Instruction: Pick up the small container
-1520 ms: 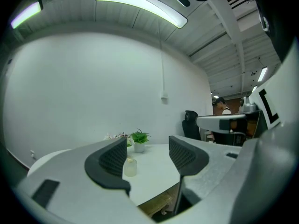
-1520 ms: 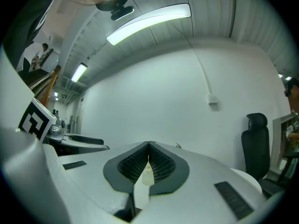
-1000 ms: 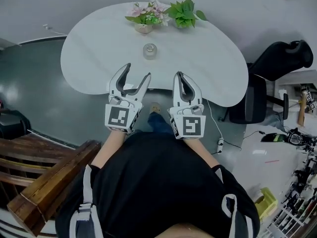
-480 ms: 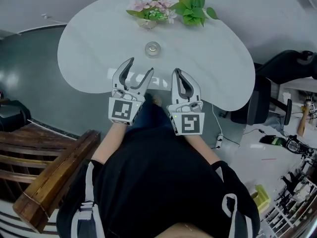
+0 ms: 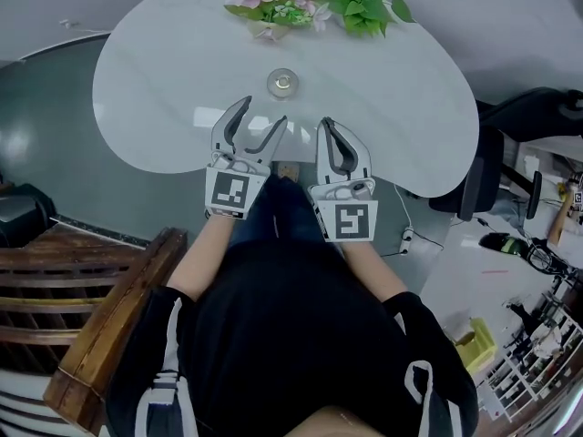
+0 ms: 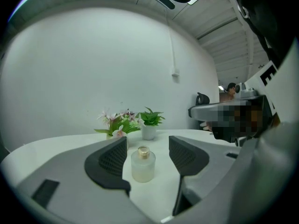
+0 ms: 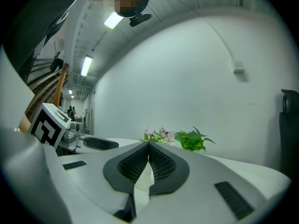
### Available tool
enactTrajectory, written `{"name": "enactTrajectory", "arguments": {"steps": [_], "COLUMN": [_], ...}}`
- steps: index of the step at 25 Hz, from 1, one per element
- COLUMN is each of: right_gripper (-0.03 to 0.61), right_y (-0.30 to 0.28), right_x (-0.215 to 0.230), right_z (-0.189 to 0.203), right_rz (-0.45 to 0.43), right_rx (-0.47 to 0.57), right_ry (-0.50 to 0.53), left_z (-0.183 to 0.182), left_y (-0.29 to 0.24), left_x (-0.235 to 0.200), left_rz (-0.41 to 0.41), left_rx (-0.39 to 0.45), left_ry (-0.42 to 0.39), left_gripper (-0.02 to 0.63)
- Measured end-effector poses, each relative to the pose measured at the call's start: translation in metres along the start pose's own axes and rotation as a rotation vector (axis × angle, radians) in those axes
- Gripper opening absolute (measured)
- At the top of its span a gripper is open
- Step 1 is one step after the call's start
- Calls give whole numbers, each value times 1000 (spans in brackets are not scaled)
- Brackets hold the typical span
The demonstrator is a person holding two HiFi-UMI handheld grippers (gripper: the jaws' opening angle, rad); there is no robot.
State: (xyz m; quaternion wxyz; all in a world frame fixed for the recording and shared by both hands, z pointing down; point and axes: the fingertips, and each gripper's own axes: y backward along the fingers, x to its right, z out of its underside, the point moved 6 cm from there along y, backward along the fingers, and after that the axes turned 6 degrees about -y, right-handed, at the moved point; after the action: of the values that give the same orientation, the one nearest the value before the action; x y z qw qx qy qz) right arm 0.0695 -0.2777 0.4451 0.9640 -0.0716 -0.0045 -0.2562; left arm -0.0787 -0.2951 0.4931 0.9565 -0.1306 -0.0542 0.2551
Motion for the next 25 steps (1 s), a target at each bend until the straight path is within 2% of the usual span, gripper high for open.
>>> {"name": "enactTrajectory", "arguments": {"steps": [7,10,15,25], "right_gripper": [21,21,21,21], "right_y": [-14,-17,-21,-27], "right_x": [4,6,13,22], "right_z": [23,34,44,51], "right_rz": [14,22,41,58], "right_rx": [-20,-70,-68,-71], "right_ry": [-13,-15,-32,-41], "left_z": [29,40,60,71], "left_y": [-27,-40,-62,-92], "left_x": [-7,-10,-10,-9], "left_rz": [26,48,80,105], "left_rx": [-36,-28,-73,-110], "left_ry": [0,-33,-48,-57], "left_gripper": [283,290,308,325]}}
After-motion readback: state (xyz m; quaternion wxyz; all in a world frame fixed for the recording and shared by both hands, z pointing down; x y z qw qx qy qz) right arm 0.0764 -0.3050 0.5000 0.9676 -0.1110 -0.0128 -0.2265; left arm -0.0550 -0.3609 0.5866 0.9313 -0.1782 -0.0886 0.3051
